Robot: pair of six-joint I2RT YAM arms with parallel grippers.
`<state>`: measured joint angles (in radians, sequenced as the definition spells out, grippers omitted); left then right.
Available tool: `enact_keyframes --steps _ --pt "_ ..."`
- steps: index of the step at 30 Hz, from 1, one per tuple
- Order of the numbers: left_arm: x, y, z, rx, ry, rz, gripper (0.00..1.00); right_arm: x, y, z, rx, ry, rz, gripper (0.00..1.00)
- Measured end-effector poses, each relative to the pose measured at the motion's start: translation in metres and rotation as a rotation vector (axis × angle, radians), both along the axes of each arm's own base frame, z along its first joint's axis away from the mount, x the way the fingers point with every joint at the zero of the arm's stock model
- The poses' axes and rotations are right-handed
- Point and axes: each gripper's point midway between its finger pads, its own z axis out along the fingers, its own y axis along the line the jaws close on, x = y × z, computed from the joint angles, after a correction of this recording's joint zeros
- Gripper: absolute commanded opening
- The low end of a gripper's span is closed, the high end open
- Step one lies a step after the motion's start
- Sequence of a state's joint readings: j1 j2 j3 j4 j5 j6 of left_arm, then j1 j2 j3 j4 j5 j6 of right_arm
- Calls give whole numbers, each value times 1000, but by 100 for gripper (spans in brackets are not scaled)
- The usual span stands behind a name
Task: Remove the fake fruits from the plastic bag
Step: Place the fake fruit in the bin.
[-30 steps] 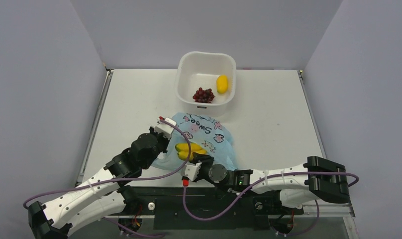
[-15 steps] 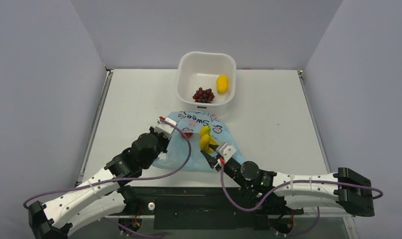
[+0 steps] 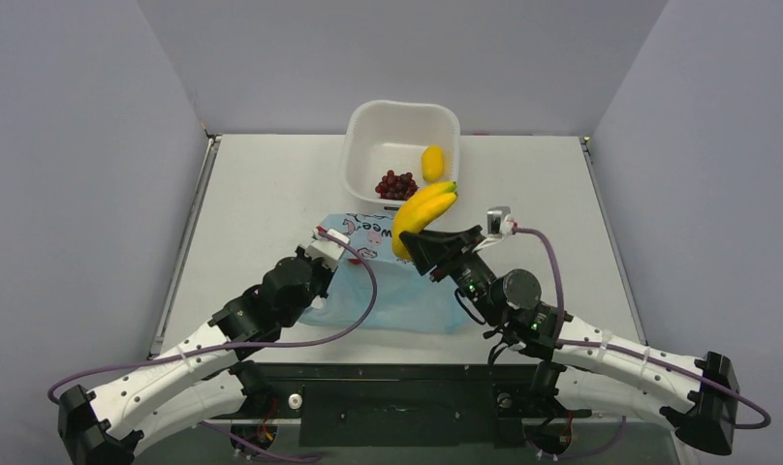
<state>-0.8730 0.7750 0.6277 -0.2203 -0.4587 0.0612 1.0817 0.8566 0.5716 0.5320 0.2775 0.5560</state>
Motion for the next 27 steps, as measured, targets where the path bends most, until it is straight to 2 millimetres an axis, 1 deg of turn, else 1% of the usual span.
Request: enact_keyframes --steps 2,4,5,6,7,8,9,10,12,13,16,17,19,21,24,27 --pt "0 -2 -3 7 10 -8 0 11 1 26 81 50 -5 0" --pt "0 -4 -6 13 17 -16 0 26 -1 44 129 95 -30 0" --pt "0 -4 -7 16 20 -19 0 37 -2 52 141 122 -49 0" --pt "0 -5 -7 18 22 -21 0 50 -4 58 147 149 -75 0" --pt "0 -5 -8 18 23 -22 0 67 -7 67 157 172 -110 0" --pt "0 -5 -8 17 23 -24 0 83 -10 72 157 195 -145 0" --pt "0 -6 -8 17 23 -25 0 100 -14 77 155 215 -181 0" --pt "-1 -6 -8 16 24 -28 0 117 -17 76 142 238 -217 0" --pt "-1 -6 -8 16 24 -29 0 145 -23 66 101 280 -280 0" --pt "-1 -6 -8 16 24 -29 0 159 -25 58 73 305 -311 0" --pt "-1 -6 -8 17 24 -31 0 199 -27 21 -6 392 -366 0" --pt "-1 -6 -8 16 24 -32 0 209 -27 10 -27 417 -372 0" --pt "-1 -7 -8 17 24 -36 0 232 -23 -16 -71 482 -377 0" --pt "-1 -7 -8 17 24 -39 0 256 -16 -35 -101 535 -374 0" --pt "-2 -8 -8 16 26 -44 0 287 -3 -54 -110 590 -363 0" --pt "-2 -9 -8 18 26 -48 0 314 10 -67 -108 628 -352 0"
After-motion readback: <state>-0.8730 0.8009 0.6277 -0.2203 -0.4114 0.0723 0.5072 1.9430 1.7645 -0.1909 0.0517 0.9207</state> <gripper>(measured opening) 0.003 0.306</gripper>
